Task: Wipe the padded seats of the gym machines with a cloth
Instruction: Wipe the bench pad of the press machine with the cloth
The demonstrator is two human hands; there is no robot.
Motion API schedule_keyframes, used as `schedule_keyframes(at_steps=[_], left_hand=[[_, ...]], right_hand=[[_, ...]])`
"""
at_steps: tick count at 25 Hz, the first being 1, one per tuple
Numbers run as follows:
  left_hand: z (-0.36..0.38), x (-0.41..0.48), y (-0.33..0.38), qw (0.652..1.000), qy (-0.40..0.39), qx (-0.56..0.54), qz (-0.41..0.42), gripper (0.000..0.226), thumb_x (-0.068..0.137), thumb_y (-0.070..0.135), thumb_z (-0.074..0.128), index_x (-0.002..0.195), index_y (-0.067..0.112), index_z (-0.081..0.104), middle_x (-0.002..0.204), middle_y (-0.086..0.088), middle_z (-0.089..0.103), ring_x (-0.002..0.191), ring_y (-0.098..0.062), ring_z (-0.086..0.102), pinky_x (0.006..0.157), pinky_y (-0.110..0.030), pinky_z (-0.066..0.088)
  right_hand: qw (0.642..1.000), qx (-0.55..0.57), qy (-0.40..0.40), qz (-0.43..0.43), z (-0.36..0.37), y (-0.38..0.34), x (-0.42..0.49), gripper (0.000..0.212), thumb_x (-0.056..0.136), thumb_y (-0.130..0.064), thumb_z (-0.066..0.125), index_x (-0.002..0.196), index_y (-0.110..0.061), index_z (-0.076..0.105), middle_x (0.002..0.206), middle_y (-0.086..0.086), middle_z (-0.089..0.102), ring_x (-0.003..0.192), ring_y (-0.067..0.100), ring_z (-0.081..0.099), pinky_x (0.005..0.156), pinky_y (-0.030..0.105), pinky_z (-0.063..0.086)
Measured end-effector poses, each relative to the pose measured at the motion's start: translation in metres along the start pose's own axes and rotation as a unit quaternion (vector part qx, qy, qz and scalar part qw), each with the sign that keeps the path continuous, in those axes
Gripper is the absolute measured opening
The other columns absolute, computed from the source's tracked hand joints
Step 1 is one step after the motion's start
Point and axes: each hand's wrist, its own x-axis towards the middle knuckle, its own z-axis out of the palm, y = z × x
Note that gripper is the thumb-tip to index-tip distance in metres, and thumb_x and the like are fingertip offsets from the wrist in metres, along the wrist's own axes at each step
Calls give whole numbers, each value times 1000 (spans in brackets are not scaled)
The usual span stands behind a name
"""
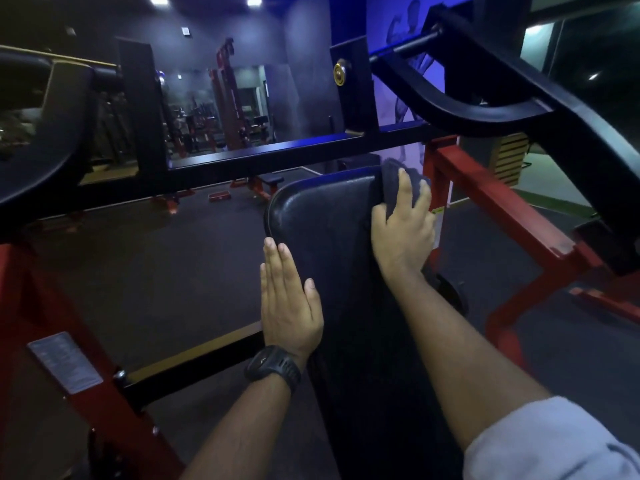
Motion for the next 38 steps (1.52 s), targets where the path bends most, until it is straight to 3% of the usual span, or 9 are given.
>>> schedule_keyframes(at_steps=[2, 7, 10, 14, 20, 26, 31, 36, 38], left_hand=[[0, 0, 0, 1000, 1, -6, -2, 65, 101, 18, 34, 156, -7, 10, 167, -22, 5, 157, -32, 9, 128, -41, 8], [0, 0, -1, 1000, 1, -16, 1, 66, 101, 18, 34, 156, -4, 5, 167, -20, 3, 157, -31, 7, 128, -39, 7], [0, 0, -2, 1000, 0, -8, -4, 66, 101, 18, 34, 157, -4, 5, 168, -19, 2, 157, -29, 5, 128, -37, 6], [1, -1, 0, 1000, 6, -17, -4, 65, 102, 19, 34, 157, -5, 8, 167, -19, 4, 157, -29, 7, 128, -38, 8], [2, 0, -1, 1000, 4, -10, -5, 66, 102, 20, 33, 157, -3, 5, 168, -18, 2, 157, -29, 7, 128, -37, 7], [0, -1, -1, 1000, 3, -14, -14, 66, 102, 20, 33, 157, -1, 4, 168, -17, 3, 157, -26, 6, 128, -36, 7], [0, -1, 1, 1000, 1, -14, -16, 66, 102, 20, 33, 158, -2, 5, 168, -20, 4, 157, -26, 6, 128, -37, 8], [2, -3, 0, 999, 17, -31, -3, 65, 102, 20, 34, 158, -3, 9, 168, -19, 6, 157, -28, 9, 127, -45, 17], [3, 0, -2, 999, 20, -34, -4, 65, 102, 19, 35, 157, -4, 10, 167, -20, 7, 157, -29, 10, 125, -48, 21]], right_hand=[[1000, -5, 4, 23, -2, 7, -24, 66, 94, -35, 52, 155, -32, 29, 160, 13, 30, 114, 40, 54, 93, 49, 46], [995, -3, -67, -77, -9, 32, -26, 64, 96, -37, 55, 155, -37, 30, 160, 8, 28, 129, 42, 42, 104, 55, 38], [995, 59, -64, -49, -10, 21, 29, 62, 95, -33, 54, 154, -36, 34, 159, 5, 31, 129, 41, 44, 107, 50, 38], [998, 52, -16, -37, -2, 54, -56, 64, 92, -30, 61, 151, -32, 38, 159, 8, 34, 127, 38, 47, 102, 50, 42], [995, 78, -64, -11, -7, 49, -14, 63, 94, -34, 57, 152, -38, 33, 160, 4, 30, 128, 38, 46, 105, 48, 40], [997, 56, -32, -41, -11, 115, -126, 62, 88, -31, 59, 148, -29, 44, 156, 9, 36, 119, 41, 51, 96, 50, 46], [995, 84, -45, 10, -7, 49, -51, 61, 93, -35, 60, 150, -35, 40, 160, 6, 32, 128, 39, 45, 107, 50, 38], [990, 58, -38, -127, -13, 80, -119, 61, 91, -40, 51, 151, -31, 39, 161, 6, 31, 130, 39, 44, 105, 53, 43], [991, 95, -61, -77, -9, 56, -82, 60, 92, -42, 51, 150, -36, 39, 162, 0, 29, 134, 36, 40, 109, 51, 38]])
